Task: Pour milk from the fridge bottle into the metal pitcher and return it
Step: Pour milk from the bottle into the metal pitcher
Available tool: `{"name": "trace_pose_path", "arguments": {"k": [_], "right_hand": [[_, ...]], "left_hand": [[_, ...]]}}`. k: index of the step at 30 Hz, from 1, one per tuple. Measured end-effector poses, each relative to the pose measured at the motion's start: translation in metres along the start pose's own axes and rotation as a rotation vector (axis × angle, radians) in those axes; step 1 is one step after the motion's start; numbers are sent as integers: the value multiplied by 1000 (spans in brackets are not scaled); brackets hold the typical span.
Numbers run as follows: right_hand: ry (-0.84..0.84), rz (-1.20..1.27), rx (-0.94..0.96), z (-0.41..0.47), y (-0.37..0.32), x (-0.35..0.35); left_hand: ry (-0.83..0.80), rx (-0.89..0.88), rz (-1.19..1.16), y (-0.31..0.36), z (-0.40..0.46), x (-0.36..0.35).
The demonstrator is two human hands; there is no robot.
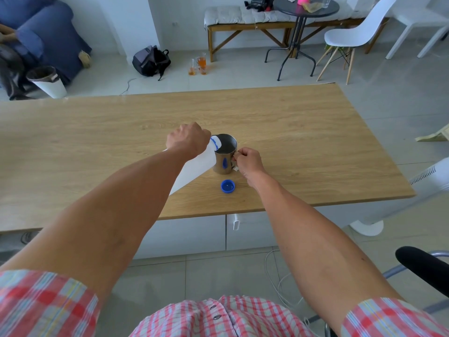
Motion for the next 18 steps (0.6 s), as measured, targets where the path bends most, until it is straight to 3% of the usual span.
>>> {"name": "trace_pose_path", "arguments": {"k": [18], "right_hand": [[4,8,-30,-2,2,1]], "left_hand": [[-15,-6,3,2,1,1]]}}
Point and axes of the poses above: each hand's wrist, its own z-axis towards the middle knuckle, its own x-axis out of the back of the hand, y = z × x, the point moved 9 cm from there along z, towards the middle knuckle, and after that the axes turned 6 degrees about -z, right-handed, at the moved point
